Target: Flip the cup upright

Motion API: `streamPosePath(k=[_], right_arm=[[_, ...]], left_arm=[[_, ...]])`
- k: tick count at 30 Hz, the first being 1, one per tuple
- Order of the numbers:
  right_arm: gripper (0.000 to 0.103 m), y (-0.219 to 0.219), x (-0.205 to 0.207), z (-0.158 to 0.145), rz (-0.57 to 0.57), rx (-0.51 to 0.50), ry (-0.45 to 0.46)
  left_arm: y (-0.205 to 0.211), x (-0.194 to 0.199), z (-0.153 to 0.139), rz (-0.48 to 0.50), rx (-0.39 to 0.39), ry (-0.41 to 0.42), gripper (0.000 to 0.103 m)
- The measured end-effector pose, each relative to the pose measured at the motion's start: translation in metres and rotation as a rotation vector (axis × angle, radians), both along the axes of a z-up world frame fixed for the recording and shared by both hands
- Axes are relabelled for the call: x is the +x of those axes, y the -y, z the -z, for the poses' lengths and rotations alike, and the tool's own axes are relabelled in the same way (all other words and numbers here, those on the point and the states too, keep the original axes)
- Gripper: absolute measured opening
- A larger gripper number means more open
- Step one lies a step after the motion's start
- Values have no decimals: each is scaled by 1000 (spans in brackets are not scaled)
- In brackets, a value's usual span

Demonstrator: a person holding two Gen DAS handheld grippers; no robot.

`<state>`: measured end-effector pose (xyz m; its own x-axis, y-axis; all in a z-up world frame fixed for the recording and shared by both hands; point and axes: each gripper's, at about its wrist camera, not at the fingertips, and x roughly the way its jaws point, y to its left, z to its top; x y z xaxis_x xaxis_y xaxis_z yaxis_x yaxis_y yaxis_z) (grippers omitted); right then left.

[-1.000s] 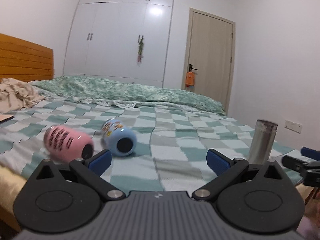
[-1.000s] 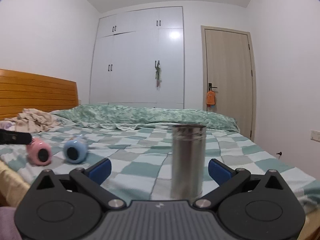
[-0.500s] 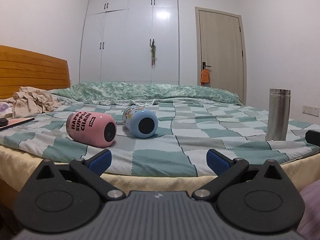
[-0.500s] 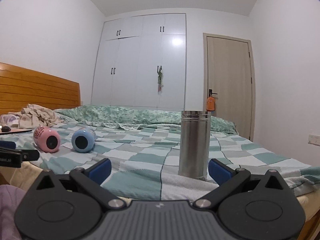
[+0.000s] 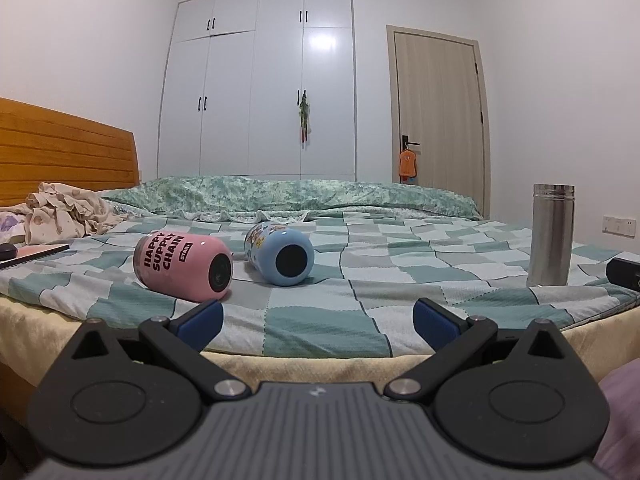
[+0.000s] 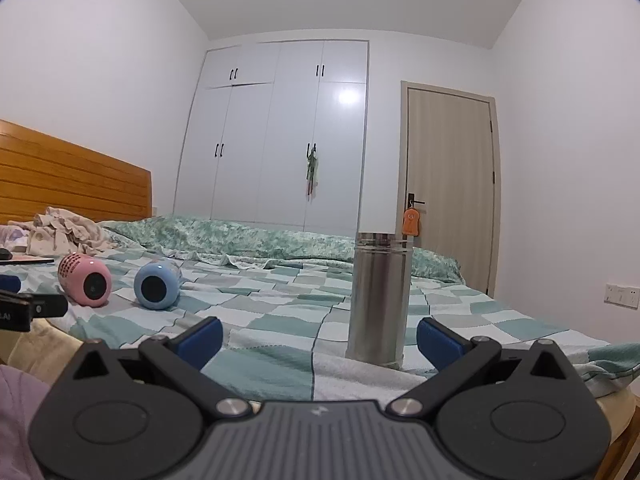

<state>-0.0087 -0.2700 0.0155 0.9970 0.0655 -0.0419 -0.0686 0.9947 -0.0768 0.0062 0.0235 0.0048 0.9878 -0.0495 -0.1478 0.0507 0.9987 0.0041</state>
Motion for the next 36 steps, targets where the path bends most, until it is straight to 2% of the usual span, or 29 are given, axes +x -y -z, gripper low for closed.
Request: streamPosePath(k=[36], right_arm=[[103, 0, -3, 0, 0, 1, 14]], left_arm=[[2, -3, 0, 5, 2, 13, 103]])
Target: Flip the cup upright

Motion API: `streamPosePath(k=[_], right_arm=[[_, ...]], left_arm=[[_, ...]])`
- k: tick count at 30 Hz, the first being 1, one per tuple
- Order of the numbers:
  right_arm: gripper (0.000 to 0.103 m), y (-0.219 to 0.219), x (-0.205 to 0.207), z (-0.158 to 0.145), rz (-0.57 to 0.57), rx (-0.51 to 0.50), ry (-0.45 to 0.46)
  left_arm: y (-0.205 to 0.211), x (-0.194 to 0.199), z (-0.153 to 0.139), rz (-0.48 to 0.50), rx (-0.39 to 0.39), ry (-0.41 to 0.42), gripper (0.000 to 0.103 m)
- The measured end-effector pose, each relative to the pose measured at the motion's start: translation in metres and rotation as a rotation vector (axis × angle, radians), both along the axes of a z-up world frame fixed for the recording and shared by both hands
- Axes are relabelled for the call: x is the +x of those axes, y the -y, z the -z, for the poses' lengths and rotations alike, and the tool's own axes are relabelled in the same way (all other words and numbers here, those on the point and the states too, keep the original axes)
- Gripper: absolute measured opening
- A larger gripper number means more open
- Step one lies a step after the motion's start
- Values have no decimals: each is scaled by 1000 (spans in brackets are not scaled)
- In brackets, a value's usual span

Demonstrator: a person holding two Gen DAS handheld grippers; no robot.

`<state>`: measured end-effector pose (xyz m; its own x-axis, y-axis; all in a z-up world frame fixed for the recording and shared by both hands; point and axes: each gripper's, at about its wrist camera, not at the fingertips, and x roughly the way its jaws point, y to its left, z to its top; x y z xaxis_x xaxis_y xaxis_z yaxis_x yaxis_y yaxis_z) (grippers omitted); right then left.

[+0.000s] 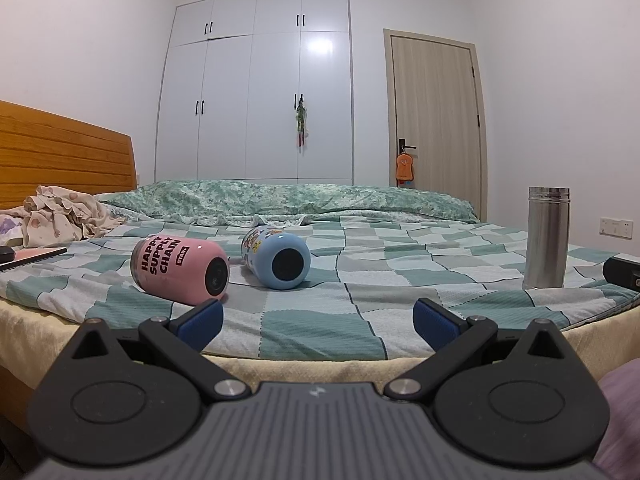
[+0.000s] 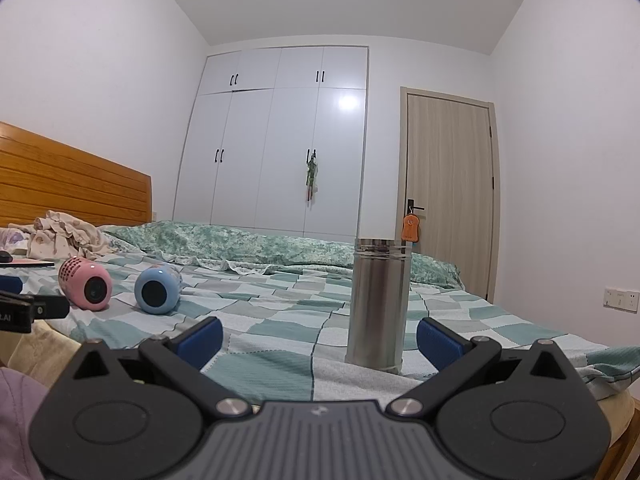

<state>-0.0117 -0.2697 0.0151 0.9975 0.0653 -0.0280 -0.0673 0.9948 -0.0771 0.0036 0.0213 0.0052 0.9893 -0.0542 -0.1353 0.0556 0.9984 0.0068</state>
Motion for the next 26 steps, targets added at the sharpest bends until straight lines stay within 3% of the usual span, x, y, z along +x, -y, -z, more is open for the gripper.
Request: streamPosePath(k=[26], right_arm=[[103, -1, 0, 0, 0, -2, 0]], left_arm=[[-1, -2, -1, 3, -8, 15, 103]])
